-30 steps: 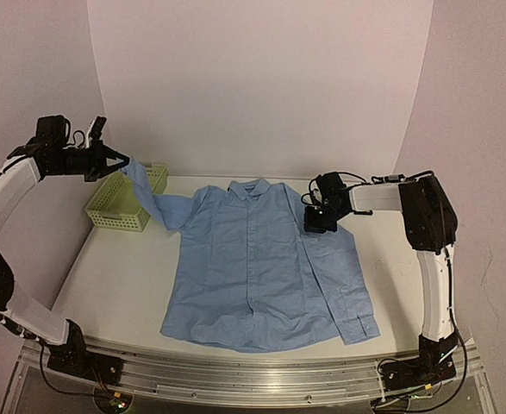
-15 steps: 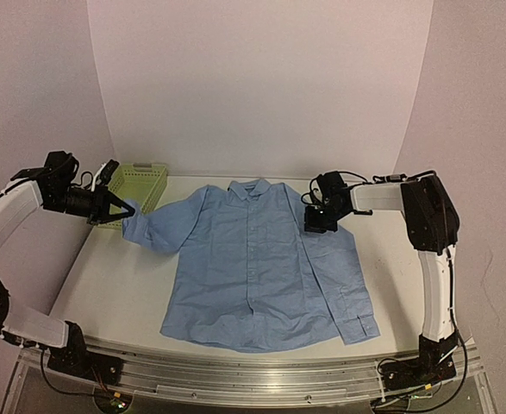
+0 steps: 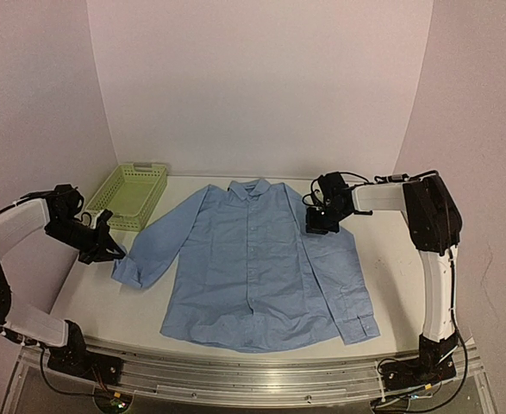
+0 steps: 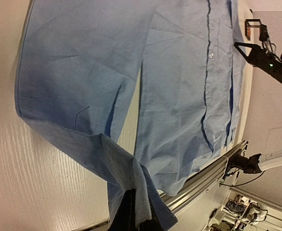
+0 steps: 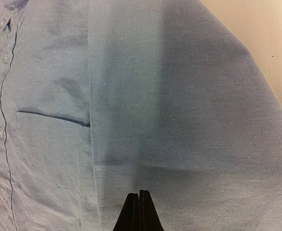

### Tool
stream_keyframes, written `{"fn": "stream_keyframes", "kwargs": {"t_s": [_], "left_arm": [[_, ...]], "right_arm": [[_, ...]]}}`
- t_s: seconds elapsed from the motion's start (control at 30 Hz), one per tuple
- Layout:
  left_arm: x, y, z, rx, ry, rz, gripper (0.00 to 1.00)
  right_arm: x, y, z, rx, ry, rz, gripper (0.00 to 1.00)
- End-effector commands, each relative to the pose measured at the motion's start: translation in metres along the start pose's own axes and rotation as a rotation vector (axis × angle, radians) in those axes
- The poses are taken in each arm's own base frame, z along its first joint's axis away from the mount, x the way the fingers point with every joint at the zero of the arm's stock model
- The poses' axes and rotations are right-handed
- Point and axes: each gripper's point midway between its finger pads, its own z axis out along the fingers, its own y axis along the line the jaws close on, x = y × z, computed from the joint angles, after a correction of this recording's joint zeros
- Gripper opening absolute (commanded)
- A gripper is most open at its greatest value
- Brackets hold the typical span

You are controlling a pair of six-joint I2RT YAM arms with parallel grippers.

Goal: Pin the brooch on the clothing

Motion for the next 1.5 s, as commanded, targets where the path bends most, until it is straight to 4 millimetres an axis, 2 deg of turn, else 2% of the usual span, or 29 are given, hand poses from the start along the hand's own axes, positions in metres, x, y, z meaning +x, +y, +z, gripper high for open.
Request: {"fn": "stream_keyframes", "kwargs": {"t_s": [0.0,0.17,0.33,0.5,0.63,0.7,0.77,0.83,0.87,0.9,0.93,0.97,1.03,1.17,1.33,1.4,1.47], "left_arm": [[0.021,0.030,0.012,-0.091,0.064,-0.152,0.00],[0.031,0.057,0.021,-0.193,0.131,-0.261,0.01],[0.032,0.072,0.019,-0.288,0.154,-0.300,0.02],[0.033,0.081,0.008,-0.378,0.154,-0.328,0.22],[0.037,0.080,-0.001,-0.417,0.177,-0.350,0.40],[0.034,0.083,-0.005,-0.446,0.172,-0.350,0.41],[0.025,0.082,-0.011,-0.466,0.147,-0.333,0.37],[-0.003,0.071,-0.019,-0.434,0.067,-0.254,0.28],[-0.021,0.056,-0.021,-0.375,0.013,-0.186,0.27],[-0.038,0.035,-0.022,-0.290,-0.036,-0.088,0.27],[-0.052,0.005,-0.018,-0.202,-0.070,0.054,0.27],[-0.058,-0.019,-0.012,-0.175,-0.087,0.200,0.27],[-0.067,-0.054,0.005,-0.193,-0.127,0.482,0.27],[-0.105,-0.083,0.018,-0.176,-0.245,0.663,0.18],[-0.147,-0.134,0.056,-0.158,-0.271,0.865,0.16],[-0.183,-0.145,0.067,-0.187,-0.341,0.907,0.14],[-0.221,-0.145,0.079,-0.244,-0.401,0.888,0.08]], "right_arm": [[-0.014,0.009,-0.021,-0.011,-0.048,-0.012,0.00],[-0.016,0.011,-0.025,-0.017,-0.054,-0.010,0.00],[-0.018,0.011,-0.027,-0.016,-0.057,-0.007,0.00],[-0.016,0.010,-0.027,-0.011,-0.054,-0.007,0.00],[-0.018,0.011,-0.028,-0.012,-0.056,-0.009,0.01],[-0.021,0.012,-0.030,-0.016,-0.060,-0.009,0.02],[-0.023,0.014,-0.032,-0.016,-0.064,-0.011,0.02],[-0.024,0.014,-0.034,-0.012,-0.064,-0.012,0.02],[-0.025,0.013,-0.034,-0.009,-0.063,-0.012,0.02],[-0.025,0.012,-0.035,-0.002,-0.062,-0.013,0.02],[-0.024,0.011,-0.035,0.006,-0.060,-0.011,0.02],[-0.023,0.010,-0.035,0.012,-0.058,-0.006,0.02],[-0.021,0.006,-0.032,0.026,-0.050,0.003,0.02],[-0.028,0.007,-0.025,0.030,-0.053,0.014,0.01],[-0.069,0.018,-0.025,0.028,-0.130,-0.004,0.00],[-0.086,0.021,-0.022,0.018,-0.162,-0.006,0.00],[-0.096,0.018,-0.011,0.018,-0.175,0.004,0.00]]}}
